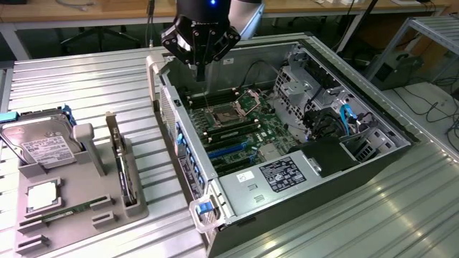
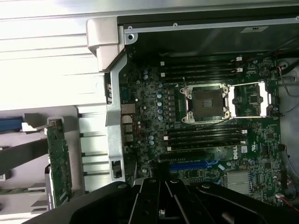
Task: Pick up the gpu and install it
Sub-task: 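Reach for the gpu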
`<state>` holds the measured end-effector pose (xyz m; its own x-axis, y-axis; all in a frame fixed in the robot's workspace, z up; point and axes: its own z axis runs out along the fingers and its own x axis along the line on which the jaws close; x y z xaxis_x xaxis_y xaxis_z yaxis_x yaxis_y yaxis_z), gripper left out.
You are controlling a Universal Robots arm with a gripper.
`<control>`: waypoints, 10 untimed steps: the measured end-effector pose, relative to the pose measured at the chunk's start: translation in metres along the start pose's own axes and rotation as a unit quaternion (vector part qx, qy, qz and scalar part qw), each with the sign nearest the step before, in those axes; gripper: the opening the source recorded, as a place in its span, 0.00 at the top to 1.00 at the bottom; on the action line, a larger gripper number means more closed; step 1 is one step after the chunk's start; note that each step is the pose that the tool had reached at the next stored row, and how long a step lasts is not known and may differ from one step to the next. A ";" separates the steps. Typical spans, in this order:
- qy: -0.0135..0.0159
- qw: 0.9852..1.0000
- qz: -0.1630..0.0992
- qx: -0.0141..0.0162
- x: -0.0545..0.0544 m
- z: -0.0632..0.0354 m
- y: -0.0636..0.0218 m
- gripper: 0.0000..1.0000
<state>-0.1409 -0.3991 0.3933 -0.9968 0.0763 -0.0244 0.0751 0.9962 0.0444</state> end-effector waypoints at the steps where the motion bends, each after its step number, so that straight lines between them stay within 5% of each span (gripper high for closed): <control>1: 0.000 1.000 0.000 0.000 0.001 -0.0001 -0.0001 0.89; 10: 0.000 1.000 0.000 0.000 0.010 -0.0003 -0.0009 0.89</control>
<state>-0.1509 -0.3993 0.3933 -0.9968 0.0762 -0.0244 0.0751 0.9962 0.0444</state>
